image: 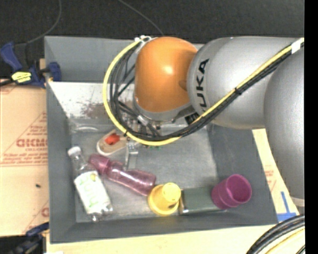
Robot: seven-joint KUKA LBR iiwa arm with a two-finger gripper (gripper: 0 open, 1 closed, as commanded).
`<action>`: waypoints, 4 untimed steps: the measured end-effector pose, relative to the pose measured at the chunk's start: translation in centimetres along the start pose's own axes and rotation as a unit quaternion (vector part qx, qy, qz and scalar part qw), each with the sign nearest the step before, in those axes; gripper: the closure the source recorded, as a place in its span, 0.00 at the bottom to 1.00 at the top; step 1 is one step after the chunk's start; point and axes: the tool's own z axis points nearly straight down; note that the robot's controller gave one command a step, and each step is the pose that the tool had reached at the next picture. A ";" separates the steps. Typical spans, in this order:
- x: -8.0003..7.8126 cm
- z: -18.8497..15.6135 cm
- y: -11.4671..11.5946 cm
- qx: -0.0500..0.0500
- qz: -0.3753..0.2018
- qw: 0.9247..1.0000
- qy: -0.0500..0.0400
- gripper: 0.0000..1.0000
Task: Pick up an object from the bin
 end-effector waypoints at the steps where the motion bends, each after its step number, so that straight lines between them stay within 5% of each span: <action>1: -0.2 -0.5 -0.1 -0.001 0.002 1.000 -0.004 0.00; 2: 0.2 8.2 -0.9 -0.001 0.005 1.000 -0.003 0.00; 3: -3.3 7.7 0.0 0.000 -0.072 0.997 -0.007 0.00; 4: -1.1 10.8 -4.8 0.000 -0.191 0.981 -0.005 0.00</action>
Offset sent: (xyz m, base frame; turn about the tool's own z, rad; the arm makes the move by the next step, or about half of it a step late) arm -0.0040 -0.0102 -0.0871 0.0109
